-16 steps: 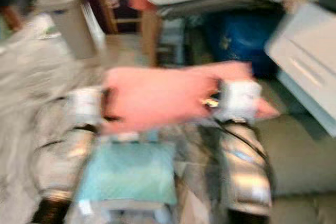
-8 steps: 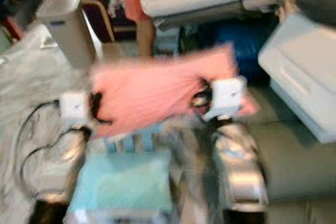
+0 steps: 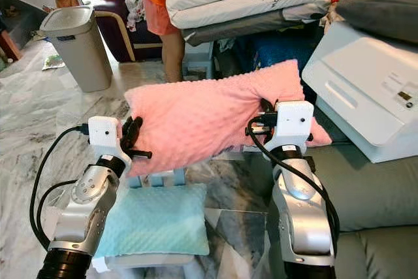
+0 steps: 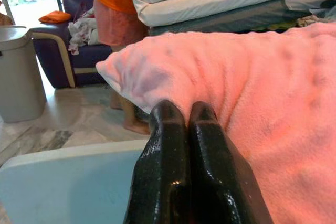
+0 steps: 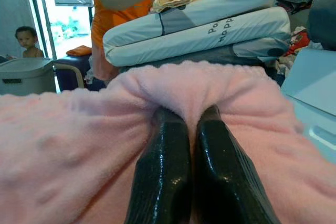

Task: Move the pillow to the sofa

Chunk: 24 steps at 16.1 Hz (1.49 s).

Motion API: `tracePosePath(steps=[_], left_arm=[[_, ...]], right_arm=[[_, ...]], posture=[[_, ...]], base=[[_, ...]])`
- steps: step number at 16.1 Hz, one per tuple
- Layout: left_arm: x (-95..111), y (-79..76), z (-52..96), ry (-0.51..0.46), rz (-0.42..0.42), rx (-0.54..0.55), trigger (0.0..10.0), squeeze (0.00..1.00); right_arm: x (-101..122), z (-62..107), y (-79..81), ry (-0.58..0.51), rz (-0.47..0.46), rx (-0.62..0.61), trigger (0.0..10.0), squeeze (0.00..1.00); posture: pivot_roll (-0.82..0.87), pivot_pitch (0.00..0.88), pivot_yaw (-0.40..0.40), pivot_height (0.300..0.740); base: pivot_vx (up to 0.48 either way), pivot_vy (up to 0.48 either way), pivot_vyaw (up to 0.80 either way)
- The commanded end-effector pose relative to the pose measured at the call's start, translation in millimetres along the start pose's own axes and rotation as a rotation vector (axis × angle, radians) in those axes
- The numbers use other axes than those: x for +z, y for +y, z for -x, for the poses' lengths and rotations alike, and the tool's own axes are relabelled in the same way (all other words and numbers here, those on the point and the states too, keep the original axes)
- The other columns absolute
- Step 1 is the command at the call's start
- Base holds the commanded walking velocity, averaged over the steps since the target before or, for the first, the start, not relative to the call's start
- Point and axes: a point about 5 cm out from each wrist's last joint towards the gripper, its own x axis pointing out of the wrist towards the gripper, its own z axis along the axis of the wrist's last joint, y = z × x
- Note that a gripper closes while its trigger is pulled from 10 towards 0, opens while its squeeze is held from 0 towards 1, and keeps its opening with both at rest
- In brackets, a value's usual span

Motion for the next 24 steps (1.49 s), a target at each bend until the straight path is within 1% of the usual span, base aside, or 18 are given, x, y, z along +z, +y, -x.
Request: tracePosePath(steps=[1, 8, 12, 15, 16, 18, 19, 21, 23, 24], left_arm=[[6.7, -0.1, -0.6, -0.017, 0.008, -0.009, 10.0, 0.0], [5.0, 0.4, -0.7, -0.002, 0.021, -0.011, 10.0, 0.0], [3.7, 0.4, -1.0, 0.01, 0.022, -0.011, 10.0, 0.0], [2.0, 2.9, -1.3, 0.023, 0.025, -0.008, 10.0, 0.0], [3.1, 4.2, -1.7, 0.019, 0.013, -0.001, 10.0, 0.0], [3.4, 3.7, -2.2, 0.019, 0.022, -0.007, 10.0, 0.0], [3.0, 3.2, -2.4, 0.024, 0.008, -0.009, 10.0, 0.0], [3.0, 3.2, -2.2, 0.019, 0.004, 0.003, 10.0, 0.0], [1.6, 2.1, -3.1, 0.025, 0.024, -0.005, 10.0, 0.0], [0.3, -0.1, -3.8, 0.037, 0.036, -0.027, 10.0, 0.0]], right_arm=[[8.0, -2.0, 3.0, -0.034, 0.002, 0.018, 10.0, 0.0], [5.9, -1.5, 2.8, -0.024, 0.004, 0.021, 10.0, 0.0], [5.3, -2.2, 2.6, -0.02, 0.008, 0.027, 10.0, 0.0], [5.2, -2.4, 2.2, -0.02, 0.01, 0.029, 10.0, 0.0], [5.7, -2.5, 2.6, -0.021, 0.01, 0.03, 10.0, 0.0], [6.2, -2.1, 2.3, -0.023, 0.01, 0.03, 10.0, 0.0], [6.1, -1.8, 1.7, -0.022, 0.011, 0.028, 10.0, 0.0], [6.0, -1.3, 1.0, -0.021, 0.012, 0.025, 10.0, 0.0], [5.7, -0.7, 1.0, -0.02, 0.014, 0.022, 10.0, 0.0], [6.3, -0.4, 1.3, -0.022, 0.014, 0.02, 10.0, 0.0]], posture=[[-0.16, 0.047, 0.054, 0.74], [-0.17, 0.047, 0.055, 0.74], [-0.17, 0.045, 0.052, 0.74], [-0.17, 0.043, 0.052, 0.74], [-0.17, 0.042, 0.051, 0.74], [-0.17, 0.045, 0.054, 0.74], [-0.17, 0.045, 0.054, 0.74], [-0.18, 0.047, 0.057, 0.74], [-0.18, 0.047, 0.058, 0.74], [-0.18, 0.047, 0.058, 0.74]], base=[[-0.251, 0.0, 0.0], [-0.294, 0.0, 0.0], [-0.28, 0.322, 0.0], [0.0, 0.46, 0.0], [0.0, 0.48, 0.0], [0.0, 0.48, 0.0], [0.0, 0.48, 0.0], [0.0, 0.0, 0.0], [0.0, 0.0, 0.0], [0.0, 0.0, 0.0]])
